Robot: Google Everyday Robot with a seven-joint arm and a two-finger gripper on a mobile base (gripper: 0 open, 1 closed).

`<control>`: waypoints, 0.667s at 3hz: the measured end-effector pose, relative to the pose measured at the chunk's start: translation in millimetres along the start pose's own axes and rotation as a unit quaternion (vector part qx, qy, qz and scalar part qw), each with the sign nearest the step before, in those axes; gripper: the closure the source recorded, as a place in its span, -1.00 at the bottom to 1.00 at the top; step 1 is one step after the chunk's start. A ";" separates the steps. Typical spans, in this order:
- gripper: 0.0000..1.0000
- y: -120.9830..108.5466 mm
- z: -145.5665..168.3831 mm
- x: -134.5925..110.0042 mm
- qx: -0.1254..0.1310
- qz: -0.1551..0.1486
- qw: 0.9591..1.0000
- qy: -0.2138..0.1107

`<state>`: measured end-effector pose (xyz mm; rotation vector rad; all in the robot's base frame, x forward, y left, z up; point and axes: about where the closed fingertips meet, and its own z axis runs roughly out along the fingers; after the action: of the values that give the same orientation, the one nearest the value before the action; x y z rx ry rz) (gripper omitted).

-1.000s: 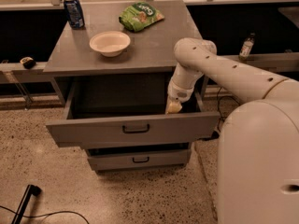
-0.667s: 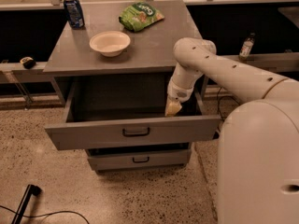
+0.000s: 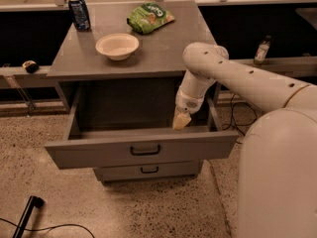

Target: Open top drawer

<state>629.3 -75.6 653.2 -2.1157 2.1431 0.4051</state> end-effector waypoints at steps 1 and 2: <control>1.00 39.7 -4.8 -9.9 -0.026 -0.002 1.000 -0.010; 1.00 44.9 -6.0 -11.9 -0.030 -0.002 0.999 -0.012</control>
Offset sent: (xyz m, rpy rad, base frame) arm -0.1137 0.0177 0.0423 0.0672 0.1348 0.0349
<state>585.7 -65.8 667.2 -2.1361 2.1389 0.4981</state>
